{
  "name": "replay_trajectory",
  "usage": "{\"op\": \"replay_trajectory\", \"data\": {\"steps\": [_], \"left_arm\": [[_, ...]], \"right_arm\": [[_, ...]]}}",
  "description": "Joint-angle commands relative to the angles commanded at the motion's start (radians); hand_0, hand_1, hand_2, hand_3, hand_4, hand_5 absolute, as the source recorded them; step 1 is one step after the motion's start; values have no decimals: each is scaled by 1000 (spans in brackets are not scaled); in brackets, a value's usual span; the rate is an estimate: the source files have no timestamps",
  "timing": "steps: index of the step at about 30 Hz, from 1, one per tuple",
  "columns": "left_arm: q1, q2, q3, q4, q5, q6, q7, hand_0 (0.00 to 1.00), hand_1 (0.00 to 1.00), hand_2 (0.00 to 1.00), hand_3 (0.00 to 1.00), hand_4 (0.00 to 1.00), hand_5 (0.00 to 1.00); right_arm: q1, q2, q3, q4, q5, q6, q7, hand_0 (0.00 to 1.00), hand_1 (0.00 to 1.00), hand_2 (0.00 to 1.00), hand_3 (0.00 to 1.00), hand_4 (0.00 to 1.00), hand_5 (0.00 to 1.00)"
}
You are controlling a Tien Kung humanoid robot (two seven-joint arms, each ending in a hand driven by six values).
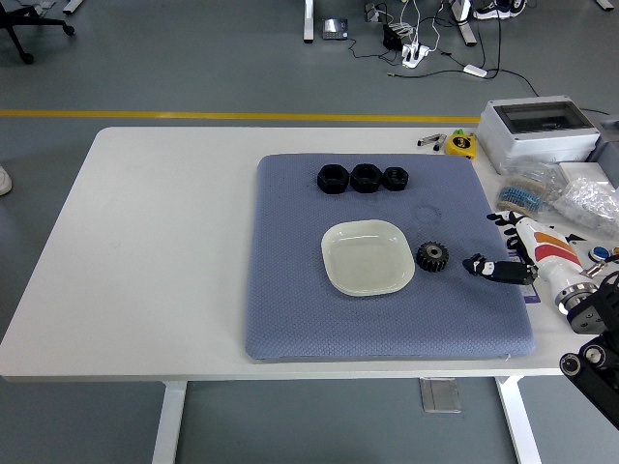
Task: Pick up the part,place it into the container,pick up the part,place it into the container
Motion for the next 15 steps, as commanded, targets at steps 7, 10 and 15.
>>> {"op": "replay_trajectory", "data": {"steps": [7,10,15], "left_arm": [[-1,0,-1,0,2,1,1,698,729,744,637,667,641],[-2,-1,-3,0,4,1,1,697,728,744,635,666,642],[-2,-2,-6,-1,8,0,3,697,729,745,636,666,642]], "right_arm": [[10,15,-34,-40,-5,-16,-1,555,611,677,666,998,461],[23,20,-54,-66,0,-36,0,495,559,633,597,998,463],[40,28,-78,-105,14,-62,7,395,490,532,498,998,457]]}}
